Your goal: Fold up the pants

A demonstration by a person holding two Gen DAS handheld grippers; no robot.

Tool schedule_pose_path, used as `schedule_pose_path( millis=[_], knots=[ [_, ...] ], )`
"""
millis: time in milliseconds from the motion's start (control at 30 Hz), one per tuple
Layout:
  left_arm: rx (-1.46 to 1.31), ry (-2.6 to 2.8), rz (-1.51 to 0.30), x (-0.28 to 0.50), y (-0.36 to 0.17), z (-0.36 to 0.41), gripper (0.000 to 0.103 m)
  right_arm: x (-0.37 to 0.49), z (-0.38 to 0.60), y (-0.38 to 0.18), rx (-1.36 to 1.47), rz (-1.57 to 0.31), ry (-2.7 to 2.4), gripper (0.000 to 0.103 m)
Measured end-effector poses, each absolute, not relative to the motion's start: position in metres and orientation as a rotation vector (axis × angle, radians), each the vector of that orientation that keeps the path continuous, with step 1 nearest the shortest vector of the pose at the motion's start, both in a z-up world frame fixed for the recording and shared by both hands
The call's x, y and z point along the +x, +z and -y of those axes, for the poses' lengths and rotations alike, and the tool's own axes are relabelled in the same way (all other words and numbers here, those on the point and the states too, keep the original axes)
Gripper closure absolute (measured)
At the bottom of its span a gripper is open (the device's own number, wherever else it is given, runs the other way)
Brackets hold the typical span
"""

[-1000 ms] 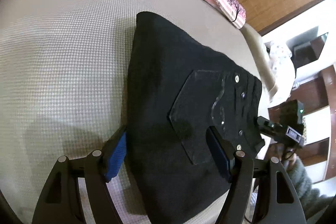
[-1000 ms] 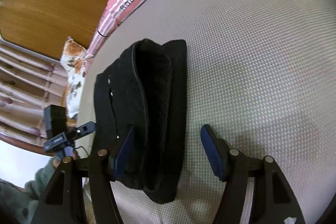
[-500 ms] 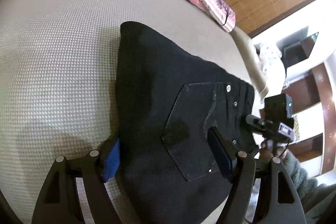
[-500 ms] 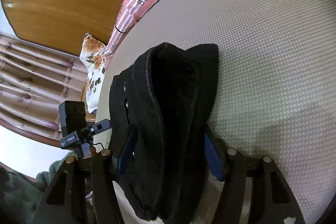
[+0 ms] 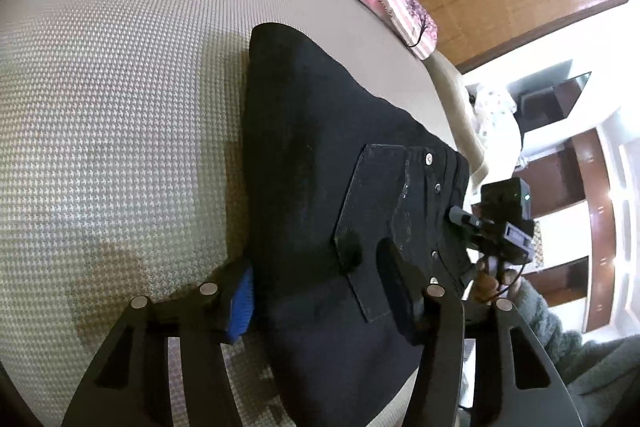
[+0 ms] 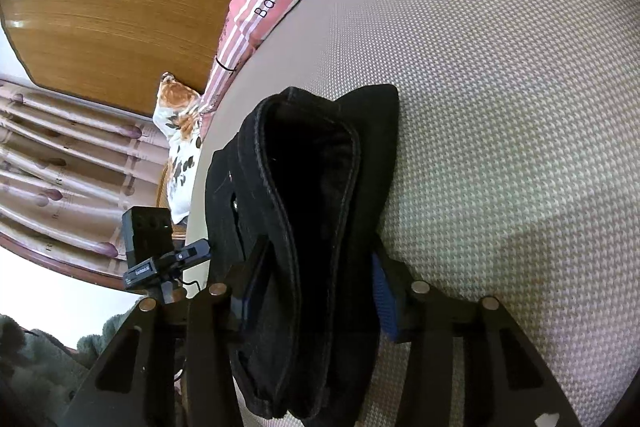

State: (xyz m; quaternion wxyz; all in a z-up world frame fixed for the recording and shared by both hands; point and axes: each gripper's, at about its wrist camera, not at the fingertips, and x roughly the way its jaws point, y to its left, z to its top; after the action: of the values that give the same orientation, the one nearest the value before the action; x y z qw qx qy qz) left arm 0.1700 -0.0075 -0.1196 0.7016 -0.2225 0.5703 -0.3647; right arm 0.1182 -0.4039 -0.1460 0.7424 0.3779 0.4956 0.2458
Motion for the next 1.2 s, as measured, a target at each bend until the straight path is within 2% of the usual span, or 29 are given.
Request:
schedule_pose_path(
  millis=[367, 467, 667, 700, 800, 1200],
  knots=[
    [-0.554, -0.836, -1.251, 0.185, -0.123, 0.024, 0.046, 0.123, 0.397, -0.145, 0.821, -1.068, 0.521, 0.06],
    [-0.484, -0.765, -1.254, 0.18, -0.119, 0.027, 0.062, 0.12, 0.394, -0.143, 0.821, -1.072, 0.471, 0.067],
    [-0.334, -0.661, -1.235, 0.171, -0.1, 0.043, 0.075, 0.113, 0.379, -0.117, 0.745, -1.066, 0.367, 0.077],
    [-0.31, -0.653, -1.227, 0.169, -0.095, 0.046, 0.08, 0.113, 0.378, -0.114, 0.742, -1.064, 0.356, 0.078],
    [-0.29, -0.653, -1.211, 0.167, -0.084, 0.048, 0.085, 0.113, 0.372, -0.103, 0.736, -1.061, 0.325, 0.08],
    [-0.229, -0.554, -1.129, 0.178, -0.047, 0.0, 0.086, 0.156, 0.312, -0.076, 0.736, -1.054, 0.399, 0.083]
  ],
)
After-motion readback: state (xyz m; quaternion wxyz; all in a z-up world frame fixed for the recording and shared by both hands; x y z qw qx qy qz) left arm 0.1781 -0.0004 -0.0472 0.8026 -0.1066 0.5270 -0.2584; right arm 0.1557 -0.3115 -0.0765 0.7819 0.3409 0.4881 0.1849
